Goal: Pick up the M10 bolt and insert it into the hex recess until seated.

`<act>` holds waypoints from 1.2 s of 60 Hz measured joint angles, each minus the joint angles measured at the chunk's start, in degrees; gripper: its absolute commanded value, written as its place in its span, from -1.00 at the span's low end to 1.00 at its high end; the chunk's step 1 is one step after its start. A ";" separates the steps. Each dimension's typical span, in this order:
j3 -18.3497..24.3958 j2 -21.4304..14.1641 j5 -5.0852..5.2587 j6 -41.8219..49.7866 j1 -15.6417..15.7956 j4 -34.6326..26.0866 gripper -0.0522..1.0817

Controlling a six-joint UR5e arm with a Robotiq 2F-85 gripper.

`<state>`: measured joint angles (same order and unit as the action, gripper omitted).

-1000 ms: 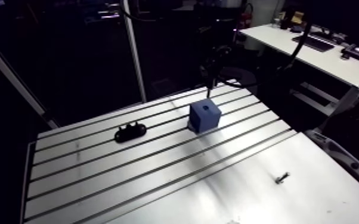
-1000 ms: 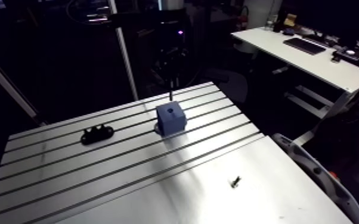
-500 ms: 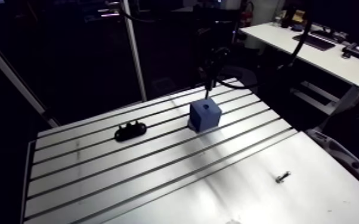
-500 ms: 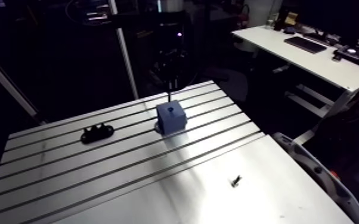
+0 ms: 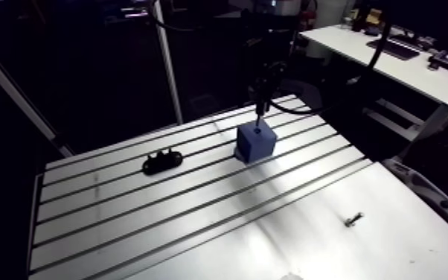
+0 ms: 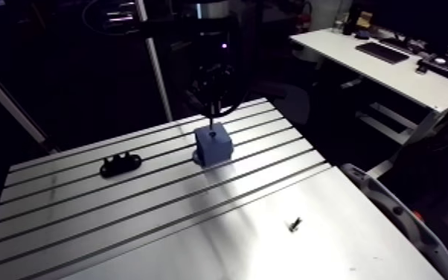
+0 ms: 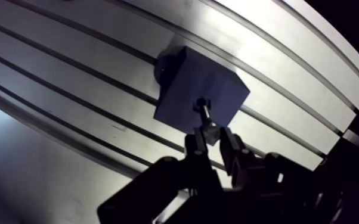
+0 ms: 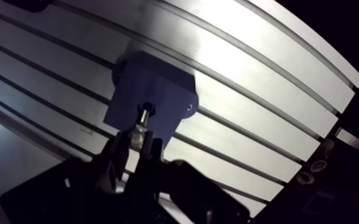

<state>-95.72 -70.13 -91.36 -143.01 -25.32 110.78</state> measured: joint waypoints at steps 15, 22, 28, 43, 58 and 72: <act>-0.19 0.17 0.00 -0.05 -0.02 0.00 0.62; -0.19 0.22 -0.01 -0.03 -0.02 0.00 0.62; -0.17 0.33 -0.02 -0.03 -0.01 0.00 0.62; -0.17 0.79 -0.08 0.02 0.00 0.07 0.62; -0.19 0.98 -0.15 0.03 -0.03 0.09 0.62; -0.27 1.03 -0.16 0.04 -0.08 0.09 0.62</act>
<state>-96.00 -69.10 -91.51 -142.97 -25.40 110.88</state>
